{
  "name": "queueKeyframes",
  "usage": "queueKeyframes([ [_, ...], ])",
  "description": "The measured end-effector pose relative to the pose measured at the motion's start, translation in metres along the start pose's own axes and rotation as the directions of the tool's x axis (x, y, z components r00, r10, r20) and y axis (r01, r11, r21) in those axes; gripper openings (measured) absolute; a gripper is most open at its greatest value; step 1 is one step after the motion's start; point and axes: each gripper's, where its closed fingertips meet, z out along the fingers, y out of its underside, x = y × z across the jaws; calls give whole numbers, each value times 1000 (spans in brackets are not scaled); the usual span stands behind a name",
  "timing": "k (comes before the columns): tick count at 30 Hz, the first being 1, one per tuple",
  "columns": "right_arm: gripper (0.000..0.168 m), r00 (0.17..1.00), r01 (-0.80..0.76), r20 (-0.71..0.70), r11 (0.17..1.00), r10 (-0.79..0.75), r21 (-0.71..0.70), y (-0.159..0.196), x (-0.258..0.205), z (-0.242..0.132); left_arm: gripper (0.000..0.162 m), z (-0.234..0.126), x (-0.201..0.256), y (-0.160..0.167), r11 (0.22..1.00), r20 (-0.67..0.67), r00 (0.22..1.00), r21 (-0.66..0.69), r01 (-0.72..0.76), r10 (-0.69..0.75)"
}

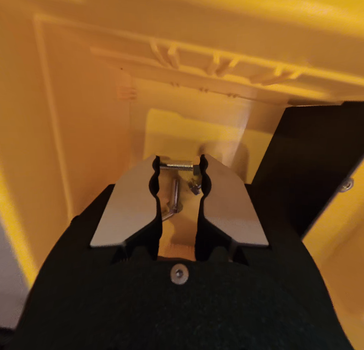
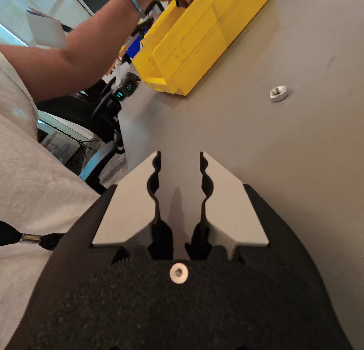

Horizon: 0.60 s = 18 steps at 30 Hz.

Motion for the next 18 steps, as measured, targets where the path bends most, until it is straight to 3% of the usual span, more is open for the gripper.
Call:
queueKeyframes([
  [5,42,999,4,52,999,-6,41,-34,-3,3,39,-87,23,-55,947,240,968,287,-147,77],
  [7,43,996,47,68,998,-50,33,-53,-4,10,39,-130,59,-88,871,319,939,417,-261,129],
  [10,43,974,41,223,999,-48,36,-87,-27,21,39,-176,130,-132,727,422,877,524,-444,231],
  [14,42,908,-40,418,995,1,86,-139,-57,30,39,-201,219,-170,556,470,809,589,-586,353],
  [18,39,803,-111,593,993,62,47,-153,-89,29,39,-198,265,-186,492,449,785,614,-618,426],
])
